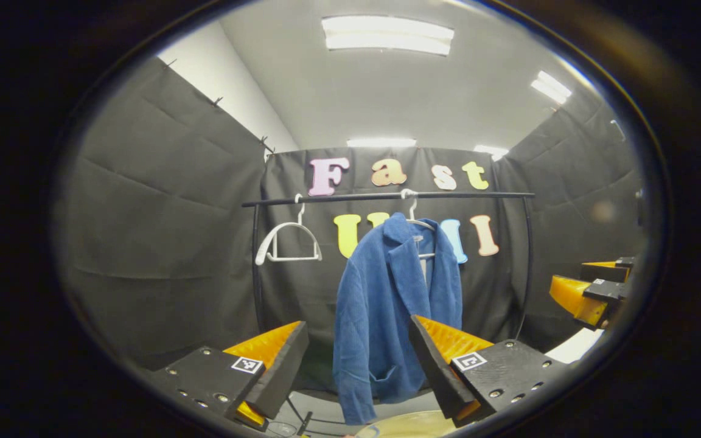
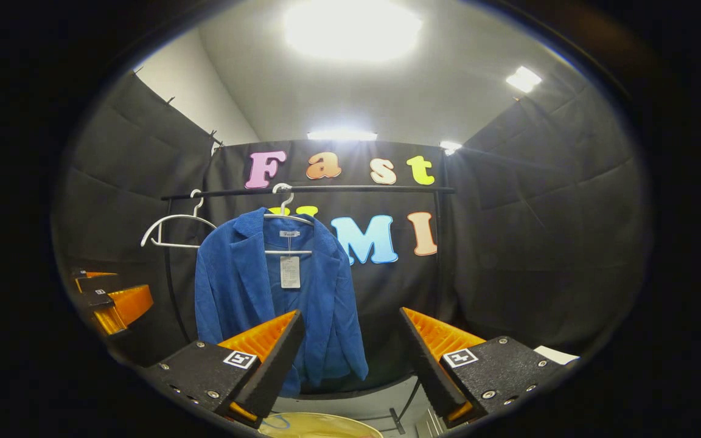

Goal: Grasp the clothes on the hanger with both hands and then place them into the laundry hamper below.

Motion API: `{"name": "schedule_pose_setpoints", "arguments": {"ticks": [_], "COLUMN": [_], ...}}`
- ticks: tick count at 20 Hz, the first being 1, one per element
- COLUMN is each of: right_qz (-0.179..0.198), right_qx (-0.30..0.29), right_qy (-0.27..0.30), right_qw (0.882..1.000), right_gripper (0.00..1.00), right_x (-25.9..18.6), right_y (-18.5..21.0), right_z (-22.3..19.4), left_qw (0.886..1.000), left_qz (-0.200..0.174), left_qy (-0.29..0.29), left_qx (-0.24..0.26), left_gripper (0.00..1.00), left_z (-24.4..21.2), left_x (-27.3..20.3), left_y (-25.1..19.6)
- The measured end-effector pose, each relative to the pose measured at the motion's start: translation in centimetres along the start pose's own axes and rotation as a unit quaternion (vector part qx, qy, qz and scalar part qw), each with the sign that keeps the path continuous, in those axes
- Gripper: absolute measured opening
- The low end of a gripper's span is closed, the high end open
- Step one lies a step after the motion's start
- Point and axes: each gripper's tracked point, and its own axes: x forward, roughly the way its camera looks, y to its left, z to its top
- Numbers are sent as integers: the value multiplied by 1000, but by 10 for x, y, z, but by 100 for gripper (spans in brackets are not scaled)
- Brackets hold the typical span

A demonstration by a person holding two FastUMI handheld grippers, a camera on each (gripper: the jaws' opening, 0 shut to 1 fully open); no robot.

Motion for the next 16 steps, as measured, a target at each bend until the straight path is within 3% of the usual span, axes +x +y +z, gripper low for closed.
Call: {"name": "schedule_pose_setpoints", "arguments": {"ticks": [16], "right_qz": [76], "right_qx": [10], "right_qy": [-50], "right_qw": [996], "right_gripper": [95], "right_x": [126], "right_y": [1], "right_z": [55], "left_qw": [999], "left_qz": [38], "left_qy": [-26], "left_qx": [13], "left_gripper": [100], "left_z": [52], "left_x": [96], "left_y": [-49]}}
